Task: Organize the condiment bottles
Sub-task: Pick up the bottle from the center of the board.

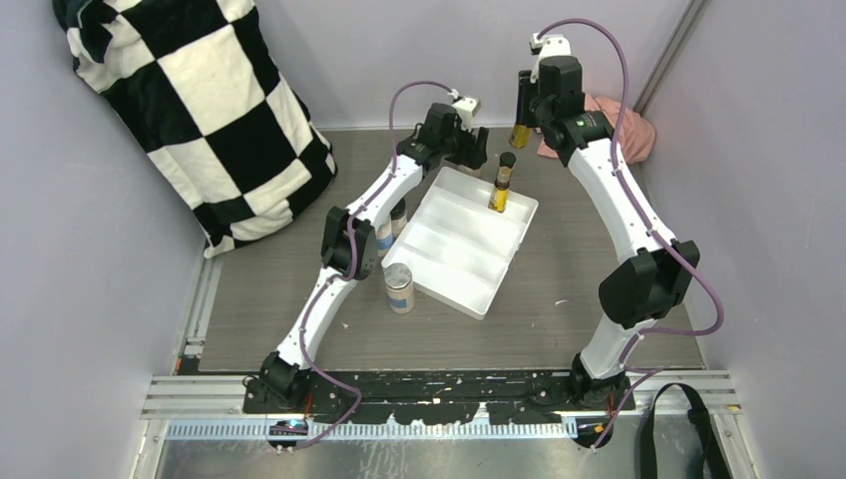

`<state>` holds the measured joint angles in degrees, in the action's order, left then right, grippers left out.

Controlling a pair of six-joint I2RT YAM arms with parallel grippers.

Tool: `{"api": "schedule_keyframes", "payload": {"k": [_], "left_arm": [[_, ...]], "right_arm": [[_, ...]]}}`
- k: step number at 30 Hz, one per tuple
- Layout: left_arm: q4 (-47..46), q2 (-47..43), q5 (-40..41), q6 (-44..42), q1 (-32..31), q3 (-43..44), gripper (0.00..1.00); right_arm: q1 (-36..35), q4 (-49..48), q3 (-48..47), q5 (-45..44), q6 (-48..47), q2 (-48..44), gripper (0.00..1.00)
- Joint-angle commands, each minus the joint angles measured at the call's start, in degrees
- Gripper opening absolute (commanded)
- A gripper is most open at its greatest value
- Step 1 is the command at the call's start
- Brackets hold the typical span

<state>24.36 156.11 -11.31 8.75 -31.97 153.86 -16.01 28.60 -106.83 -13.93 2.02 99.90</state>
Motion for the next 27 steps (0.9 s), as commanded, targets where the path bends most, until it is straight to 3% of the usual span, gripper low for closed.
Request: {"api": "schedule_keyframes", "payload": {"k": [1, 5, 24, 26, 27], "left_arm": [[-3.7, 0.3, 0.3, 0.7, 0.3, 2.8, 0.83], [-4.6, 0.8, 0.3, 0.9, 0.2, 2.9, 0.77], [-6.7, -0.3, 4.3, 0.8, 0.0, 1.6, 0.2], [-7.0, -1.2, 5.2, 0.8, 0.0, 0.5, 0.03], [-7.1, -1.6, 5.7, 0.9, 0.0, 0.1, 0.01]], "right_arm": [[0.2, -6.4, -0.1, -0.8, -1.1, -4.8, 0.01], [0.2, -6.5, 0.3, -1.0, -1.4, -5.2, 0.01], [0.5, -7.3, 1.0, -1.8, -1.7, -4.7, 0.01], [0.7, -7.5, 1.2, -1.7, -1.7, -4.7, 0.01], [0.7, -7.5, 1.1, -1.7, -1.7, -4.7, 0.01]]}}
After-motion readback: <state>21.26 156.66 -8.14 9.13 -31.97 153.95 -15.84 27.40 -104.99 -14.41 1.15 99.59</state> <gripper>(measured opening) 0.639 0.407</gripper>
